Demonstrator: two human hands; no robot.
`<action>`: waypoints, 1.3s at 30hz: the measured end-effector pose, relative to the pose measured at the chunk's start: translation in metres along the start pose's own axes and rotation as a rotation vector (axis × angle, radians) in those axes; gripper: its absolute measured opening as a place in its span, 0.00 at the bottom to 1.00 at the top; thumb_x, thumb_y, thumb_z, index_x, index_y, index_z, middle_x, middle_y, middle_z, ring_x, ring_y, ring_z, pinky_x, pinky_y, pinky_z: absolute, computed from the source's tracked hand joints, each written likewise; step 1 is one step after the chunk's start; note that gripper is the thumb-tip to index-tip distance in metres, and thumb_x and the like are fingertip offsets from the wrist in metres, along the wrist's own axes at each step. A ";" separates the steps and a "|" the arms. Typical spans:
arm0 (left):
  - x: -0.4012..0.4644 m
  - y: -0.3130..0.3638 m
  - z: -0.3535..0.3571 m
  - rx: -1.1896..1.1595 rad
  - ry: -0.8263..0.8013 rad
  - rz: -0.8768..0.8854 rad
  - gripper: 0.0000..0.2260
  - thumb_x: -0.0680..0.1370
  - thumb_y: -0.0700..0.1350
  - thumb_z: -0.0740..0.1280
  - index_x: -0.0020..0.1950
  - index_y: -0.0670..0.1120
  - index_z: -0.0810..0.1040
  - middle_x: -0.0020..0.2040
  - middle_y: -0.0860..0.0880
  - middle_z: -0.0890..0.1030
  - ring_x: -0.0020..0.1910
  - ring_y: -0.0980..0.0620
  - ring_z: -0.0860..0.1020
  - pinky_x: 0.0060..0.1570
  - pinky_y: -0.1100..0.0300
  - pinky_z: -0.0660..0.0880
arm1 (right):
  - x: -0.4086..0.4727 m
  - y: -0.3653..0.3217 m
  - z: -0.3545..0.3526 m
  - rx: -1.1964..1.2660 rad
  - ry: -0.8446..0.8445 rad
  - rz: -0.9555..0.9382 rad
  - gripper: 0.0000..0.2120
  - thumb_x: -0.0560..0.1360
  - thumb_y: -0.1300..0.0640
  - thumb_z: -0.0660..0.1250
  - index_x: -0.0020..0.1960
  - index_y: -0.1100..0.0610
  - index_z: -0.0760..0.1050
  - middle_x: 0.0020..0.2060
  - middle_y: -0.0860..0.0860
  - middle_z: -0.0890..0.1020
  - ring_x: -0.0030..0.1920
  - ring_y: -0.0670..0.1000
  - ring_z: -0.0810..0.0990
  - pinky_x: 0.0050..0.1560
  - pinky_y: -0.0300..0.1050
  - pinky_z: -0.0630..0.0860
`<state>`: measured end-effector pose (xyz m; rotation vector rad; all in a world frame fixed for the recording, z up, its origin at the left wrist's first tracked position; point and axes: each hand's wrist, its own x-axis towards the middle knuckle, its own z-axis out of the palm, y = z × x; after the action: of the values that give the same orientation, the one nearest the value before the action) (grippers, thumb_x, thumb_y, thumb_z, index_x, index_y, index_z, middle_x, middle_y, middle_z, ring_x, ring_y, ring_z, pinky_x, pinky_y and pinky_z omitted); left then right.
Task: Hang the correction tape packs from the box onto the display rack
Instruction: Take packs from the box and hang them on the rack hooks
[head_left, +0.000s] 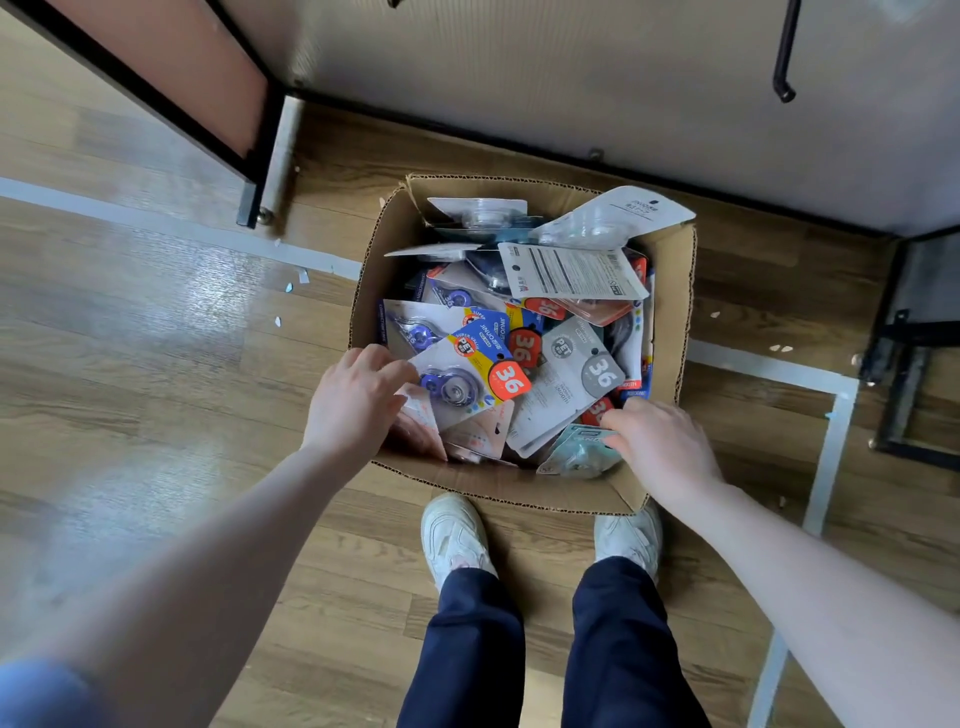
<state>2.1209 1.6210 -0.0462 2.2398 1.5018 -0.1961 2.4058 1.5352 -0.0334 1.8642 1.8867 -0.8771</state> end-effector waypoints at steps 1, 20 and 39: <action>-0.001 -0.001 -0.001 0.004 -0.001 -0.009 0.10 0.63 0.36 0.76 0.41 0.45 0.82 0.39 0.44 0.77 0.39 0.40 0.76 0.36 0.53 0.71 | -0.002 0.000 -0.001 0.010 0.008 -0.021 0.10 0.79 0.53 0.60 0.55 0.56 0.75 0.46 0.51 0.76 0.51 0.53 0.75 0.47 0.45 0.70; -0.012 0.017 -0.102 0.064 -0.074 0.059 0.10 0.79 0.51 0.61 0.52 0.46 0.76 0.47 0.47 0.80 0.45 0.41 0.79 0.34 0.57 0.65 | -0.028 -0.011 -0.113 0.041 0.197 -0.106 0.11 0.79 0.50 0.60 0.48 0.54 0.78 0.40 0.50 0.78 0.44 0.53 0.79 0.41 0.45 0.72; -0.015 0.097 -0.390 0.082 0.360 0.204 0.08 0.76 0.48 0.67 0.44 0.44 0.79 0.36 0.46 0.80 0.37 0.42 0.78 0.30 0.59 0.63 | -0.140 -0.046 -0.369 -0.072 0.631 -0.101 0.10 0.80 0.54 0.59 0.54 0.55 0.78 0.48 0.50 0.80 0.48 0.50 0.78 0.42 0.41 0.74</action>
<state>2.1555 1.7448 0.3347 2.5785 1.4403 0.2236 2.4359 1.6659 0.3403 2.1854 2.3390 -0.2393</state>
